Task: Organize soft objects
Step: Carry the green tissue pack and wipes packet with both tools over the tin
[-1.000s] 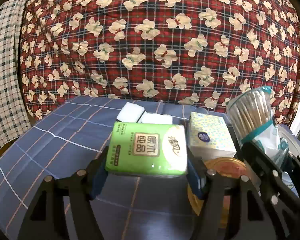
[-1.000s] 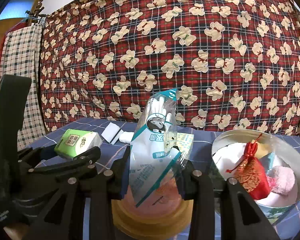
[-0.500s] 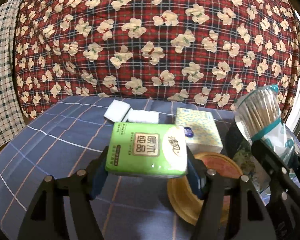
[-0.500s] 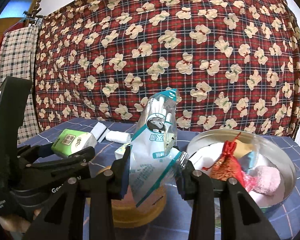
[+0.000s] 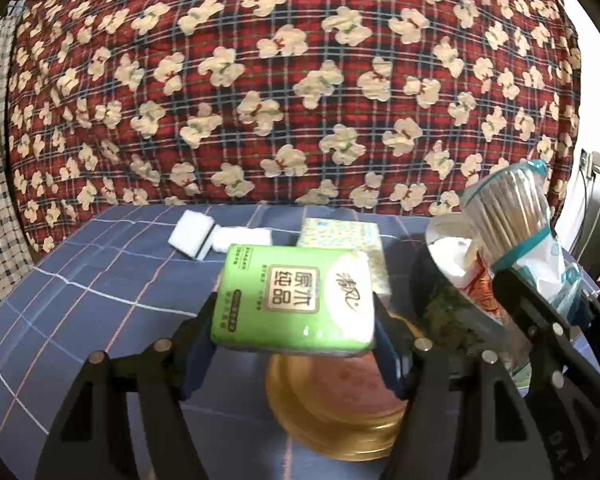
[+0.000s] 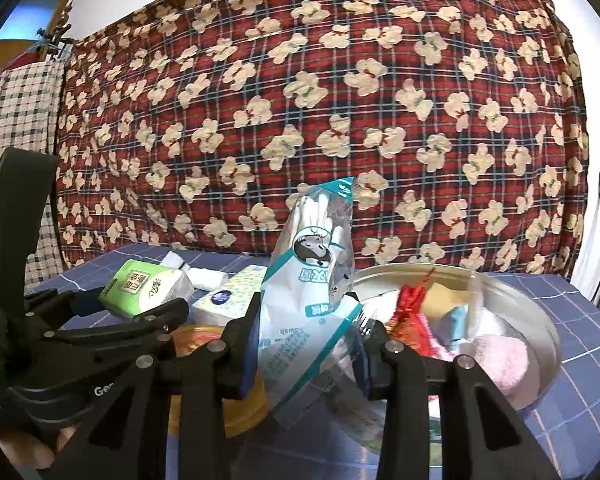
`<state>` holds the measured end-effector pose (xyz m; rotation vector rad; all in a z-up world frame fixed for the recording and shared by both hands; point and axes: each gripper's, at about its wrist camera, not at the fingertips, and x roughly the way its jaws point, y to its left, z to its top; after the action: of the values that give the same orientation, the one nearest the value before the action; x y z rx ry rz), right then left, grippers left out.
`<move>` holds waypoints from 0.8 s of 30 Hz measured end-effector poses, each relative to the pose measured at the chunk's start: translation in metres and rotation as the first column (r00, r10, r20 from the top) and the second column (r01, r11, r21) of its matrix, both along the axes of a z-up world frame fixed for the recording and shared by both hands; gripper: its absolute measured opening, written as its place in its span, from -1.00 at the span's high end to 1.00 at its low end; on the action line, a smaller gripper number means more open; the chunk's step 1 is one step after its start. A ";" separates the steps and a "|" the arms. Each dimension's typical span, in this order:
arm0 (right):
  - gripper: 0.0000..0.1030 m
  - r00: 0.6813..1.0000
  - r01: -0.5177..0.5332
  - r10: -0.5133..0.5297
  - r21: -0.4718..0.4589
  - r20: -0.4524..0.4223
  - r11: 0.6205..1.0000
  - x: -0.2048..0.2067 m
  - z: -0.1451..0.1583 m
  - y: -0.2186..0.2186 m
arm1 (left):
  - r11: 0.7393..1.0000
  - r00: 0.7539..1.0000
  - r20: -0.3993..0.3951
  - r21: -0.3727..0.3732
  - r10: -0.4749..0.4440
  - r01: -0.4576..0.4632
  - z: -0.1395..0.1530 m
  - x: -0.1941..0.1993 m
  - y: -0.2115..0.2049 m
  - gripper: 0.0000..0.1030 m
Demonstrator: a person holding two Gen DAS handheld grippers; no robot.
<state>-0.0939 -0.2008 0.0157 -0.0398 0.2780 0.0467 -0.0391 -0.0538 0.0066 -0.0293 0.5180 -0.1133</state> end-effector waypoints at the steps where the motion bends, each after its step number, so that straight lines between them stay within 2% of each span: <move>1: 0.21 1.000 0.005 -0.005 0.001 0.001 1.000 0.000 0.000 -0.003 | 1.000 1.000 0.003 0.002 -0.007 0.007 0.001 0.000 -0.003 -0.33; 11: 0.21 0.997 0.071 -0.071 0.013 0.017 0.997 -0.005 0.002 -0.035 | 0.996 0.996 0.019 0.019 -0.082 0.082 0.008 -0.003 -0.040 -0.33; 19: 0.21 0.992 0.106 -0.107 0.008 0.067 0.994 -0.016 0.007 -0.060 | 0.991 0.990 0.037 0.029 -0.135 0.134 0.016 -0.006 -0.069 -0.33; 24: 0.21 0.989 0.139 -0.140 0.022 0.054 0.990 -0.015 0.007 -0.078 | 0.985 0.985 0.038 0.037 -0.170 0.168 0.018 -0.005 -0.088 -0.33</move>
<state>-0.1086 -0.2783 0.0228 -0.0038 0.2248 -0.0906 -0.0445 -0.1422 0.0248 0.0495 0.4811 -0.2706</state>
